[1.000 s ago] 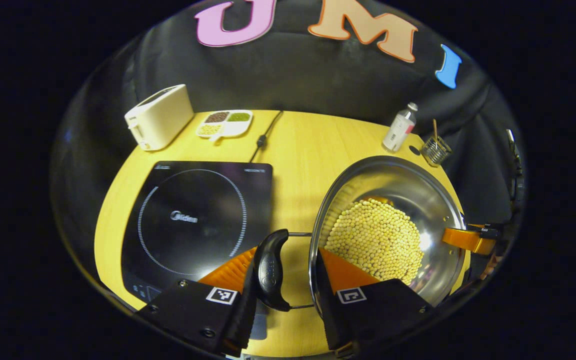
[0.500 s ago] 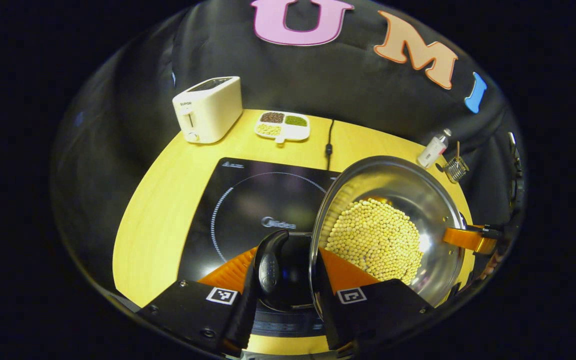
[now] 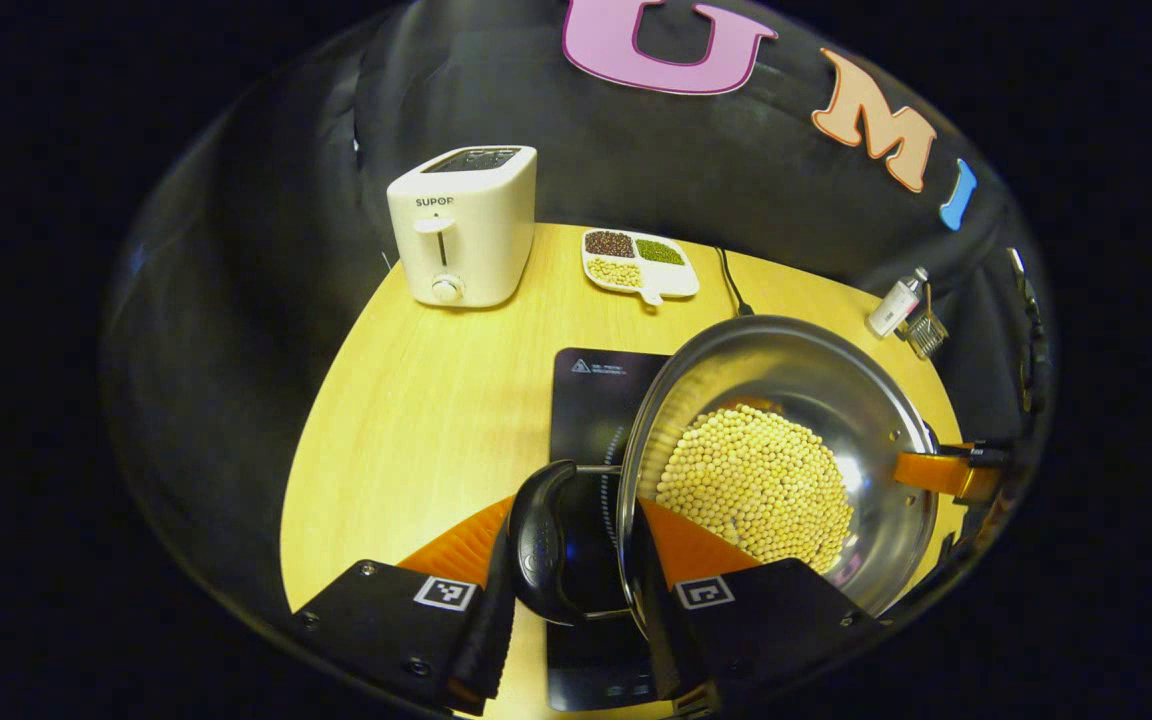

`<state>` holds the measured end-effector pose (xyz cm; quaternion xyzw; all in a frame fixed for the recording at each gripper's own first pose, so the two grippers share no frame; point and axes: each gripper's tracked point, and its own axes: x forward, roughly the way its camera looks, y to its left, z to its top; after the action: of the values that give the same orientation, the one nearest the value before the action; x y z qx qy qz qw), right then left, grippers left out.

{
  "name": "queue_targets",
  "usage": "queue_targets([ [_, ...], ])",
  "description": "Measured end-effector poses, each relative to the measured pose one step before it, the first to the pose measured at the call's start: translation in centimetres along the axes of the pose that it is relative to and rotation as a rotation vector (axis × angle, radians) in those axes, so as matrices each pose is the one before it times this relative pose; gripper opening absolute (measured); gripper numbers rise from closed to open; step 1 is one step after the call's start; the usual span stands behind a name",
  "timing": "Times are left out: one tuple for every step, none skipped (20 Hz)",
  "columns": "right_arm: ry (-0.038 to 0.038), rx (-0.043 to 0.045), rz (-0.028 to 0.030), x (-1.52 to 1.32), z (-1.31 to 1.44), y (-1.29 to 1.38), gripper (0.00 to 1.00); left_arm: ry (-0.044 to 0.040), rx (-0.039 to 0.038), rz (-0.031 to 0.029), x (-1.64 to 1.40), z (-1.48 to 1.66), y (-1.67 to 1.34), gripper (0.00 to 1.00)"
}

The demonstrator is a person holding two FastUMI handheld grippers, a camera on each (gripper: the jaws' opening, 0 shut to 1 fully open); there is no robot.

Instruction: First push the handle of the pot to place it horizontally, then grasp the pot with both hands and set it on the induction cooktop.

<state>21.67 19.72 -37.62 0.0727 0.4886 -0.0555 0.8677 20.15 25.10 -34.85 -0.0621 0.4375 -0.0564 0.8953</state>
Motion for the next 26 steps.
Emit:
queue_targets([
  [0.00295,-0.00173,-0.00932,0.149,0.098,0.313,0.48,0.00082,0.00806,-0.00423,0.021,0.252,0.000,0.57],
  [0.00060,0.00287,-0.00991,0.185,0.138,0.180,0.48,-0.01497,0.01526,-0.00385,-0.104,0.044,-0.141,0.59],
  [0.00257,0.00287,-0.00700,0.043,0.004,0.088,0.48,-0.00402,0.01080,-0.00170,0.100,-0.080,-0.188,0.58],
  [-0.00019,0.00263,-0.00236,0.036,-0.014,0.037,0.48,-0.00673,0.00773,-0.00185,0.350,-0.196,-0.041,0.58],
  [-0.00119,0.00316,0.00055,0.041,0.050,-0.026,0.48,-0.00128,0.00787,-0.00094,0.164,0.090,-0.076,0.58],
  [-0.00142,0.00455,-0.00079,-0.062,0.076,-0.066,0.48,0.00152,0.00319,-0.00040,0.153,-0.117,0.001,0.58],
  [-0.00161,0.00298,-0.00253,-0.017,0.026,-0.039,0.42,-0.00664,0.00153,-0.00166,0.100,0.148,0.049,0.58],
  [-0.00211,0.00470,-0.00359,0.027,0.141,-0.040,0.42,-0.00471,0.00263,-0.00263,0.096,-0.041,0.027,0.58],
  [0.00363,0.00738,-0.00112,-0.066,-0.032,0.041,0.42,-0.00405,0.00796,-0.00122,-0.020,0.133,0.002,0.59],
  [0.00467,0.00621,0.00320,0.125,0.091,0.047,0.42,-0.00104,0.00142,0.00602,-0.215,0.004,-0.016,0.59],
  [-0.00212,0.00195,0.00910,-0.160,0.034,0.025,0.42,0.01471,0.00887,0.00974,-0.002,-0.022,0.017,0.58],
  [0.00397,0.00354,0.01387,0.207,-0.203,0.061,0.43,0.02013,-0.00261,0.02449,-0.237,-0.590,0.001,0.60],
  [-0.00320,0.01095,0.01539,-0.832,0.319,0.066,0.46,-0.01558,0.00587,0.02891,-0.116,0.525,0.076,0.67],
  [-0.03057,0.00951,0.01402,-0.545,0.788,0.036,0.59,-0.02596,0.00624,0.00819,-0.348,0.628,-0.397,0.72],
  [-0.03498,0.00843,0.02081,-0.460,0.747,0.118,0.66,-0.00483,0.00097,0.00598,-0.447,0.280,-0.315,0.77],
  [-0.01577,0.00644,0.01697,-0.504,0.610,0.039,0.72,-0.00127,-0.00111,0.00759,-0.460,-0.282,-0.148,0.73],
  [0.00010,0.00315,0.01299,-0.436,-0.085,-0.026,0.76,0.00100,-0.00449,0.00904,-0.220,-0.294,-0.120,0.80],
  [0.00135,-0.00472,0.00660,-0.330,0.028,-0.248,0.80,-0.00209,-0.00896,0.02569,-0.408,-0.045,0.342,0.81],
  [-0.01251,-0.00997,0.00746,-0.339,0.155,-0.210,0.80,-0.01527,-0.00990,0.02333,-0.571,0.256,0.373,0.83],
  [-0.01158,-0.01267,0.00802,-0.527,0.174,-0.317,0.80,-0.01136,-0.00288,0.02320,-0.633,0.224,0.264,0.83],
  [-0.00892,-0.01058,0.01715,-0.579,0.037,-0.116,0.80,-0.00297,0.00193,0.03544,-0.777,0.047,0.520,0.83],
  [-0.00310,-0.00869,0.02051,-0.515,-0.087,-0.142,0.80,-0.00929,0.00575,0.03716,-0.715,0.006,0.570,0.83],
  [0.00134,-0.00224,0.01948,-0.675,-0.349,-0.257,0.81,-0.01524,0.00730,0.04638,-0.633,0.350,0.830,0.83],
  [0.00083,0.00344,0.01996,-0.690,-0.291,-0.334,0.84,-0.00781,0.00506,0.04676,-0.708,0.135,0.857,0.83],
  [-0.00083,0.00071,0.01837,-0.740,-0.388,-0.475,0.84,-0.00945,0.00191,0.02947,-0.873,0.295,0.464,0.87],
  [-0.00217,-0.00586,0.01079,-0.688,-0.407,-0.782,0.84,-0.00721,-0.00448,0.00723,-1.100,0.027,-0.102,0.87],
])
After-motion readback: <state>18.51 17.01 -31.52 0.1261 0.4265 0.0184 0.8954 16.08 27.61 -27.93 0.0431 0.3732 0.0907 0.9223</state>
